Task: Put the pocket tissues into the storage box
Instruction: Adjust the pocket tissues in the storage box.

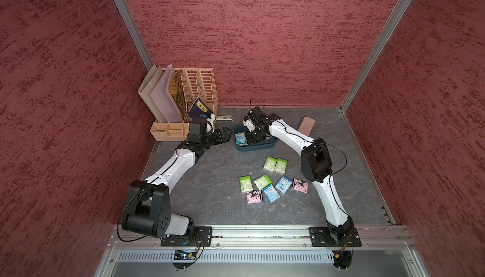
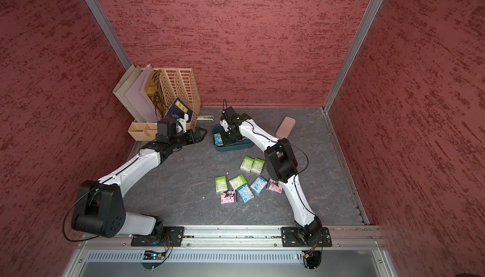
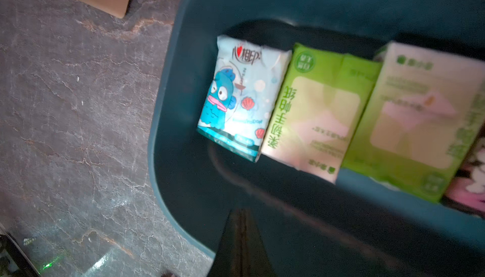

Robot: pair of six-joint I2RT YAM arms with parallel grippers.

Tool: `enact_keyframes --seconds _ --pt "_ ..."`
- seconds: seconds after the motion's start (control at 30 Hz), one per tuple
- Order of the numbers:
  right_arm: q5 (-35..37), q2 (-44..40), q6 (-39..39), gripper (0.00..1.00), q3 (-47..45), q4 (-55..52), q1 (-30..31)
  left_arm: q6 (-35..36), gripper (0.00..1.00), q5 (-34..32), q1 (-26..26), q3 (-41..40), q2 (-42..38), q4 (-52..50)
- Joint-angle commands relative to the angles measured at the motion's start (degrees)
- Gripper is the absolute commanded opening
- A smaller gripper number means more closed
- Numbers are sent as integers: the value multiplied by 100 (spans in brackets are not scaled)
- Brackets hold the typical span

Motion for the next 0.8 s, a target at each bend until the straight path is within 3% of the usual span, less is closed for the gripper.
enact_keyframes --seconds 0.0,0.77 --pt "-83 37 97 0 -152 -44 -16 32 100 -110 60 66 -26 -61" --pt "795 926 49 3 910 -367 -18 47 100 -49 121 126 205 -80"
